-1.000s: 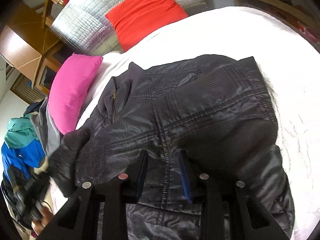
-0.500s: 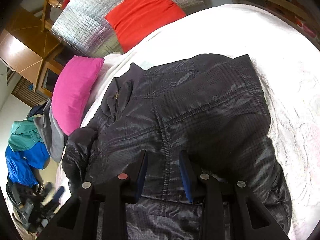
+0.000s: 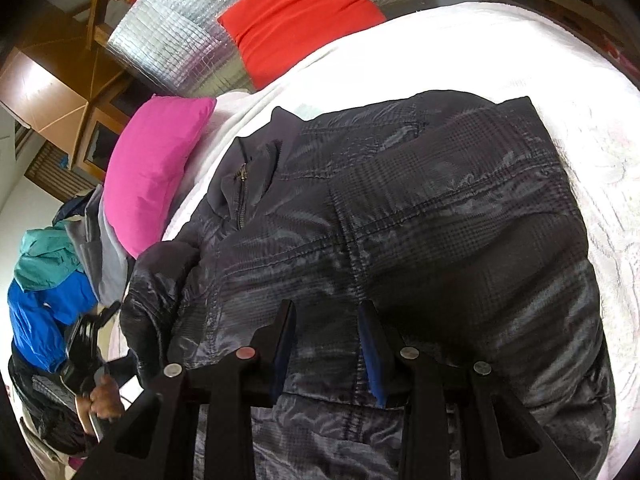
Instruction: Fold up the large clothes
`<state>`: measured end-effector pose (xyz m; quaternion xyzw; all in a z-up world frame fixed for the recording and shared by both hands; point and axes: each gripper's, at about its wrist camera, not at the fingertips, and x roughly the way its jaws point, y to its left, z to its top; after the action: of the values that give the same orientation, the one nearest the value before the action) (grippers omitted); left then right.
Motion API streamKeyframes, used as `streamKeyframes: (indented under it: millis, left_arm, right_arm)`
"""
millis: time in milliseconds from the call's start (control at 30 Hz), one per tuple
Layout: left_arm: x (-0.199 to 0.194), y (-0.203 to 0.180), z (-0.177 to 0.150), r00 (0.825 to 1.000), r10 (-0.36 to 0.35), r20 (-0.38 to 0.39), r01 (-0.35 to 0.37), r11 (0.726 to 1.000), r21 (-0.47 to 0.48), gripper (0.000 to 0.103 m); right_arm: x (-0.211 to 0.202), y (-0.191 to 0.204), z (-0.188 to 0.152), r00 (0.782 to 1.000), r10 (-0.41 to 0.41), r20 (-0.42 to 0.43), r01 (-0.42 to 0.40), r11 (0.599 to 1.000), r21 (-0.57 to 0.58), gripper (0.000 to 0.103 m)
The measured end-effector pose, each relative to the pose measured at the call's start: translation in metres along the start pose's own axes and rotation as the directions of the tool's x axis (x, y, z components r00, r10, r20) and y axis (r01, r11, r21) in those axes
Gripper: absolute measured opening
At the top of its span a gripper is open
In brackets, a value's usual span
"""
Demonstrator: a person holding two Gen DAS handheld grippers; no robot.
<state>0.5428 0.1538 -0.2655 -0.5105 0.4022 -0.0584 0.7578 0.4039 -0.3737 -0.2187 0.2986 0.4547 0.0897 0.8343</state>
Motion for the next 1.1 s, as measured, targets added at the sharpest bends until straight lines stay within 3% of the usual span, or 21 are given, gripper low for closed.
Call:
streamKeyframes:
  millis: [33,133,233,333,433,567,633,667,700,767,833,867,900,933,1033,1100]
  left_arm:
    - [0.003,-0.001,0.003,1.000,-0.011,0.017,0.011,1.000,-0.003,0.074]
    - [0.006,-0.011,0.006,0.999,-0.002,0.037,0.000,0.999,0.038,0.031]
    - [-0.007,-0.039,-0.001,0.994,0.035,0.100,-0.053,0.983,0.178,0.013]
    - [-0.016,-0.079,-0.018,0.990,0.008,0.142,-0.054,0.943,0.329,0.010]
    - [-0.024,-0.122,-0.055,0.990,-0.045,0.135,-0.027,0.875,0.484,0.010]
    - [-0.008,-0.183,-0.143,0.996,-0.083,0.036,0.031,0.685,0.728,0.010]
    - [0.013,-0.201,-0.199,0.998,-0.036,-0.058,0.068,0.561,0.825,0.010]
    - [0.023,-0.204,-0.220,0.996,0.003,-0.092,0.078,0.512,0.855,0.013]
    - [0.037,-0.205,-0.243,0.991,0.059,-0.124,0.084,0.452,0.888,0.017]
    - [0.061,-0.199,-0.279,0.968,0.193,-0.160,0.085,0.346,0.934,0.047]
    - [0.069,-0.193,-0.295,0.951,0.285,-0.120,0.043,0.263,0.964,0.055]
    - [0.066,-0.191,-0.297,0.953,0.287,-0.098,0.030,0.232,0.972,0.056]
    - [0.059,-0.191,-0.296,0.958,0.275,-0.086,0.028,0.211,0.977,0.057]
    - [0.053,-0.193,-0.292,0.962,0.258,-0.087,0.032,0.209,0.977,0.061]
    - [0.016,-0.194,-0.267,0.983,0.147,-0.107,0.068,0.252,0.965,0.078]
    - [-0.006,-0.191,-0.242,0.991,0.087,-0.102,0.073,0.291,0.954,0.080]
  right_arm:
    - [0.000,-0.002,0.001,1.000,-0.002,0.002,0.002,1.000,0.003,0.036]
    - [-0.005,-0.011,0.004,1.000,-0.005,0.015,0.005,1.000,0.019,0.036]
    - [-0.014,-0.023,0.008,0.999,-0.010,0.035,0.009,0.999,0.034,0.036]
    - [-0.024,-0.035,0.012,0.998,-0.016,0.055,0.013,0.998,0.056,0.036]
    - [-0.035,-0.047,0.014,0.997,-0.022,0.080,0.015,0.996,0.085,0.036]
    - [-0.054,-0.063,0.018,0.991,-0.027,0.128,0.010,0.992,0.129,0.036]
    - [-0.061,-0.070,0.019,0.989,-0.031,0.147,0.010,0.990,0.143,0.036]
    - [-0.064,-0.073,0.020,0.988,-0.030,0.151,0.007,0.988,0.153,0.036]
    - [-0.066,-0.076,0.020,0.988,-0.027,0.153,0.002,0.987,0.160,0.036]
    - [-0.069,-0.080,0.021,0.987,-0.016,0.158,-0.011,0.985,0.173,0.036]
    - [-0.073,-0.081,0.021,0.986,-0.005,0.167,-0.025,0.984,0.178,0.041]
    - [-0.074,-0.079,0.021,0.985,0.000,0.173,-0.031,0.984,0.175,0.054]
    - [-0.076,-0.077,0.021,0.983,0.004,0.183,-0.035,0.986,0.166,0.061]
    - [-0.078,-0.074,0.020,0.981,0.001,0.194,-0.032,0.988,0.152,0.070]
    - [-0.080,-0.060,0.019,0.977,-0.004,0.213,-0.016,0.996,0.091,0.070]
    - [-0.076,-0.048,0.017,0.978,0.012,0.206,-0.022,0.999,0.045,0.070]
